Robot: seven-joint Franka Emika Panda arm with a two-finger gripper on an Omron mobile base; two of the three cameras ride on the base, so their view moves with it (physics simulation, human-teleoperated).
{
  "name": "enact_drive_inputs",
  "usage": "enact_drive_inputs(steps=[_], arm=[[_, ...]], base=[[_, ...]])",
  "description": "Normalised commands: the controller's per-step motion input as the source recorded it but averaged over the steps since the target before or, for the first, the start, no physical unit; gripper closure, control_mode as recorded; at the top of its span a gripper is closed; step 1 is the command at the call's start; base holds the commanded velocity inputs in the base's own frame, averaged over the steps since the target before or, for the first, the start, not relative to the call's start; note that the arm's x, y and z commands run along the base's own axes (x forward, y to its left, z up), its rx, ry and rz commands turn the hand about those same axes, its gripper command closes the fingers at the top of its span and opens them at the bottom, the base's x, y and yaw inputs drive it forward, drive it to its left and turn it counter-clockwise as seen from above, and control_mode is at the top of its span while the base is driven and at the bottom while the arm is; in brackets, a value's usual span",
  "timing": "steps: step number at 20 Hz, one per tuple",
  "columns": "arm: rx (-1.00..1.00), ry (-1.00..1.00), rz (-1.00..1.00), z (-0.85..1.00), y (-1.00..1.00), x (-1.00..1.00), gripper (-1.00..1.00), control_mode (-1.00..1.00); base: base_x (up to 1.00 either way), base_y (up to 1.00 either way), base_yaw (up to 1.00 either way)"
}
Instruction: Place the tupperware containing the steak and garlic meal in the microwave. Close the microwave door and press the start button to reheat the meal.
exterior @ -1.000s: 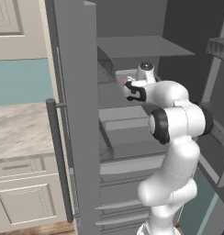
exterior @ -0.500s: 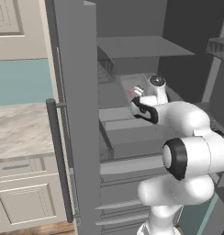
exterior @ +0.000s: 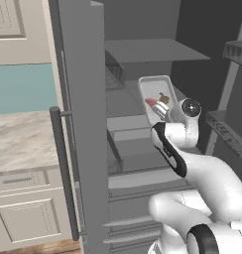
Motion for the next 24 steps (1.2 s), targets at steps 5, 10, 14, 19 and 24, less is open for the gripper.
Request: enact_drive_inputs(steps=[5,10,14,19,24], arm=[[0.10,0.00,0.03,0.45,0.00,-0.99,1.00,-1.00],[0.11,0.02,0.06,0.26,0.00,-0.91,1.00,-1.00],[0.04,0.14,0.05,0.13,0.00,-0.72,1.00,-1.00],[-0.01,0.22,0.01,0.10,0.00,-0.52,1.00,-1.00],[-0.06,0.10,0.00,0.02,0.02,-0.50,1.00,-1.00]], base=[[0.00,0.00,0.00],[0.00,0.00,0.00],[0.00,0.00,0.00],[0.00,0.00,0.00],[0.00,0.00,0.00]])
